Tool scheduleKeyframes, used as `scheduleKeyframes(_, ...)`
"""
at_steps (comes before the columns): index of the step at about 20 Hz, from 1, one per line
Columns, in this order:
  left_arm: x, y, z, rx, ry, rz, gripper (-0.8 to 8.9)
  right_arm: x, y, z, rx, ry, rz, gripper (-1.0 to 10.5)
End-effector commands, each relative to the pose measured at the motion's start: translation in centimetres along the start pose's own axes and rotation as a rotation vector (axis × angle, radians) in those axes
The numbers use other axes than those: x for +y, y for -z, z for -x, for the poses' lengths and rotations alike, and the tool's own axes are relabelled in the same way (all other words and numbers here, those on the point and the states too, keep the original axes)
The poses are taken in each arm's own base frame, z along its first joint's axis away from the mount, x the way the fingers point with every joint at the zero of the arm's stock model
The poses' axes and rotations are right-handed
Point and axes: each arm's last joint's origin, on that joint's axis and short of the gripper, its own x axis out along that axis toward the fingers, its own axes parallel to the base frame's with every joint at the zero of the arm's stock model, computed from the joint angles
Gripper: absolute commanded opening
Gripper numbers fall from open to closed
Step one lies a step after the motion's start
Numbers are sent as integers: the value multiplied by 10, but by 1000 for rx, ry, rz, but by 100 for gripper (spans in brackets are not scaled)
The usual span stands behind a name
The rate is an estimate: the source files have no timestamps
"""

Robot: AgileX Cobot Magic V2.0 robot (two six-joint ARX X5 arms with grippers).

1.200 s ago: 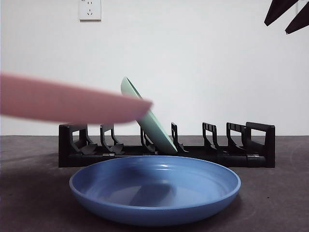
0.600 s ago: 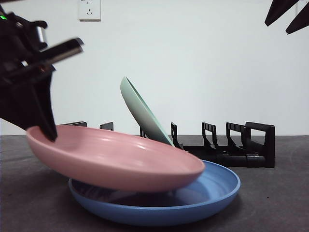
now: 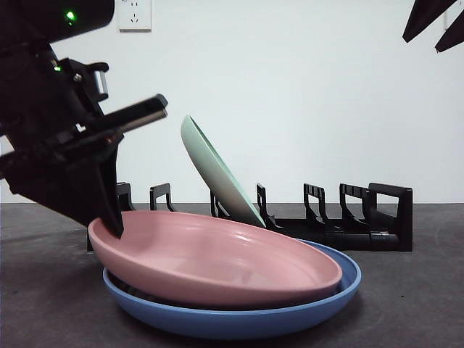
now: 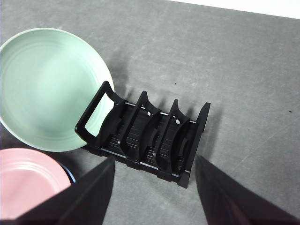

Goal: Place the plate

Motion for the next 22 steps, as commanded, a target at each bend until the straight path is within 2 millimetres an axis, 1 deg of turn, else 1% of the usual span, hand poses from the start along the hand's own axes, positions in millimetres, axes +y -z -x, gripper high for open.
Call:
scheduleKeyframes(1, -5, 2, -6, 18, 1, -13, 11, 1, -3, -2, -4, -3, 11, 269)
scheduleKeyframes(7, -10, 7, -14, 36, 6, -35, 12, 1, -2, -2, 1, -3, 10, 269)
scheduleKeyframes(11, -10, 8, -14, 48, -2, -36, 134, 1, -2, -2, 4, -4, 9, 269)
scheduleKeyframes(12, -9, 9, -14, 54, -7, -37, 141, 1, -2, -2, 4, -4, 9, 269)
scheduleKeyframes(14, -9, 9, -13, 63, -14, -44, 208, 1, -2, -2, 4, -5, 9, 269)
scheduleKeyframes(15, -9, 9, -12, 65, -15, -54, 224, 1, -2, -2, 4, -6, 10, 269)
scheduleKeyframes(18, -8, 6, 2, 92, -35, -139, 223, 3, -2, -2, 6, -13, 15, 269)
scheduleKeyframes(20, -7, 2, 18, 109, -74, -254, 222, 5, -2, -3, 6, -22, 20, 270)
scheduleKeyframes(22, -1, -4, 38, 75, -151, -318, 222, 8, -2, -3, 7, -33, 22, 270)
